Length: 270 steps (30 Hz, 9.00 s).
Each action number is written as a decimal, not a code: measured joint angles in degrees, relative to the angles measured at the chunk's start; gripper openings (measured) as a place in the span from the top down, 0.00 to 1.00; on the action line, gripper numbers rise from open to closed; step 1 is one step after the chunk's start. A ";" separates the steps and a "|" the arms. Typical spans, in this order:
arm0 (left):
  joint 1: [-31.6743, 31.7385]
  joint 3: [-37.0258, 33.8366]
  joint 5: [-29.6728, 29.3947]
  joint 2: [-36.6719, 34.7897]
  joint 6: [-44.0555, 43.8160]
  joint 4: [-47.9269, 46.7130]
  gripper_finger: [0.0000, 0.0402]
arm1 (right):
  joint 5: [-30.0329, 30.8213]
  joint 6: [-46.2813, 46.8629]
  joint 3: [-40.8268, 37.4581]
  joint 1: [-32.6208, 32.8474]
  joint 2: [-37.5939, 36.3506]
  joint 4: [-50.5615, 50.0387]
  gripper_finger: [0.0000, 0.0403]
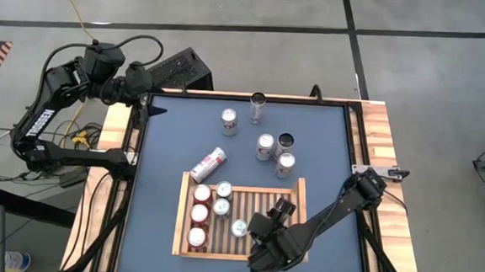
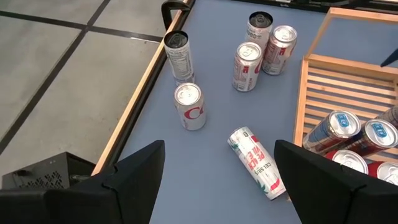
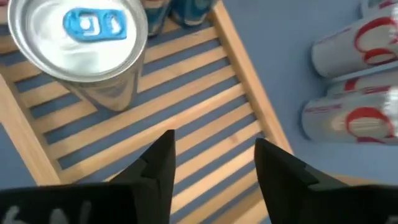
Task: Place canned beverage on shelf
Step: Adjust the blue soda can on the shelf
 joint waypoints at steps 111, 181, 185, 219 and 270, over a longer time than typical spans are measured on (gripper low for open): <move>-0.02 0.00 0.02 -0.01 -0.37 0.02 0.28 | -2.60 -9.59 -14.62 -3.50 0.20 34.51 0.99; -0.02 -0.02 8.79 -0.07 -2.93 0.02 0.28 | -10.16 -19.72 -19.03 -4.29 0.27 50.39 0.99; -0.02 -0.02 8.76 -0.07 -2.93 0.02 0.28 | -10.09 -20.72 -19.12 -4.65 0.31 51.05 0.99; -55.58 -22.39 -11.81 0.55 -9.74 23.04 0.28 | 2.50 -5.38 -19.03 1.90 -11.17 24.80 1.00; -64.59 -29.55 -19.78 32.63 -1.17 59.87 0.27 | 2.06 -1.46 -19.03 4.03 -12.04 23.74 0.75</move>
